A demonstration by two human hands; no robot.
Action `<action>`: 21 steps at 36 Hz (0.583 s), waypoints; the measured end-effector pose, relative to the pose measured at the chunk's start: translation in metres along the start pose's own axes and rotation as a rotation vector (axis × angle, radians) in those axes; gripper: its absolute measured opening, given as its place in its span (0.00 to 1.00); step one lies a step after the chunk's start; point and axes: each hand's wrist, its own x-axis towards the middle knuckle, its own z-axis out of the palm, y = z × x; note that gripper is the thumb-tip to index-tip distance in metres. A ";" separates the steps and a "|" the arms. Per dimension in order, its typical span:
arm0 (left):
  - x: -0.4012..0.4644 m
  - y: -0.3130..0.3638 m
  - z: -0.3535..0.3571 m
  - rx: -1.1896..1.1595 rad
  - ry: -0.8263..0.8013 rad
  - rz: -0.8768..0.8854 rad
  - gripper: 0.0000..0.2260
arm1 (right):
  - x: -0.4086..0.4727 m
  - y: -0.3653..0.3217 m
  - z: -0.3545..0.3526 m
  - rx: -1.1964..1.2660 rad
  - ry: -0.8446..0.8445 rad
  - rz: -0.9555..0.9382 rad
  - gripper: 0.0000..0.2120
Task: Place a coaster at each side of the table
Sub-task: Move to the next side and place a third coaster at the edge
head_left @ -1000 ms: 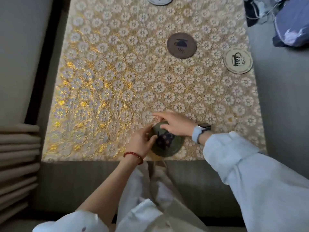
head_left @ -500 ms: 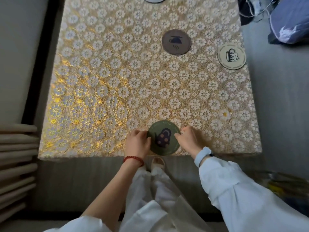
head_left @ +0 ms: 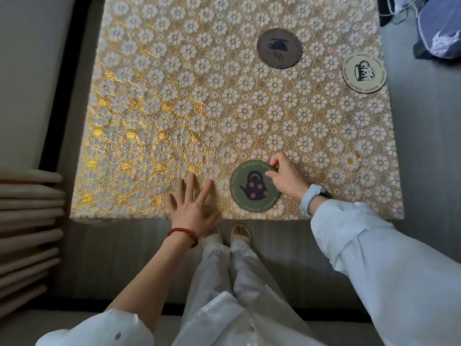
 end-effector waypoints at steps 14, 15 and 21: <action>-0.004 0.006 0.002 0.053 0.019 0.019 0.33 | 0.004 0.005 0.012 0.051 0.066 -0.001 0.07; -0.005 0.006 0.002 0.054 0.016 0.022 0.33 | 0.004 0.005 0.012 0.049 0.066 -0.002 0.07; -0.006 0.011 0.004 0.034 0.031 0.021 0.31 | 0.005 0.004 0.011 0.011 0.044 0.002 0.07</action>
